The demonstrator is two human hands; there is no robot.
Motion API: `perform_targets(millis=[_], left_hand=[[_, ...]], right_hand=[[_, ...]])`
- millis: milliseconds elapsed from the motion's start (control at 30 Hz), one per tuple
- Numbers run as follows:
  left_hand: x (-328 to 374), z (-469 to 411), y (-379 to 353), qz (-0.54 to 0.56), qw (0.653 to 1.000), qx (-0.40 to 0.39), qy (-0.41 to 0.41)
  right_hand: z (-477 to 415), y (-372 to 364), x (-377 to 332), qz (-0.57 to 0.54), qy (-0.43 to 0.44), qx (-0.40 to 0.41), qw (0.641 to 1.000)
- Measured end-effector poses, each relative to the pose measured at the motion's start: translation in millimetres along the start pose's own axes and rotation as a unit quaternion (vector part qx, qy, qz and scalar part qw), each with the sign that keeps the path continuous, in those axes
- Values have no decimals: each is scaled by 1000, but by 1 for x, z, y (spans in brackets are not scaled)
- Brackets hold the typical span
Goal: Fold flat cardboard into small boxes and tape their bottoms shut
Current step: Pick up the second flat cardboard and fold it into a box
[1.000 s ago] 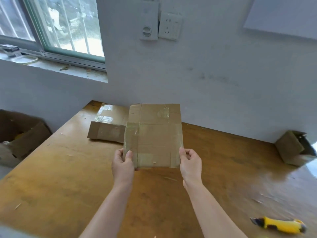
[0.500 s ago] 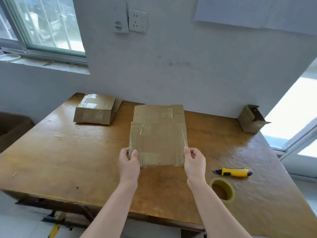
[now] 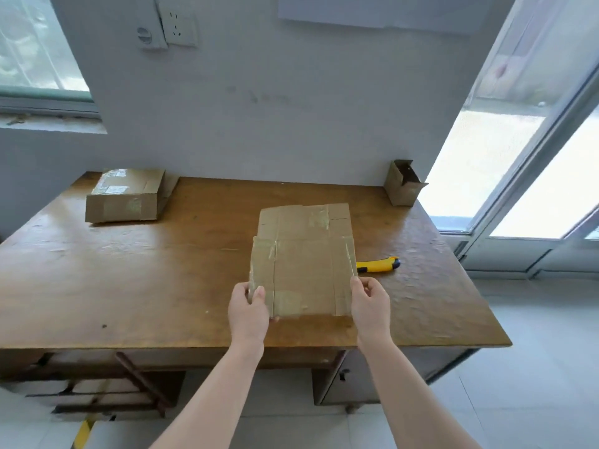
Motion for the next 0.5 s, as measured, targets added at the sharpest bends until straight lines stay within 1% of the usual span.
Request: perform_targets(millis=[133,233,333,500], left_hand=[[-3,25,-42,-22,1000,-19,-8],[-9,43,-83,-33,999,-40,3],[-19,63,-128,-34,997,-58,28],[-46,93,-196,-81,989,-98,79]], right_hand=[[-21,41,6,-23,-22,-2,999],[-44,72,7,-20,-18,-17,1000],[-74,105,2,18,16,-37,999],[-124,157,-6,85,90,-19,992]])
Point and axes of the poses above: each hand's wrist, its own z-axis away from the middle knuckle, its own y-axis out of the back of the hand, x = y × z, the point moved 10 cm from there along -z, towards the middle knuckle, and after that the axes turned 7 degrees about x, right-handed, at the moved point
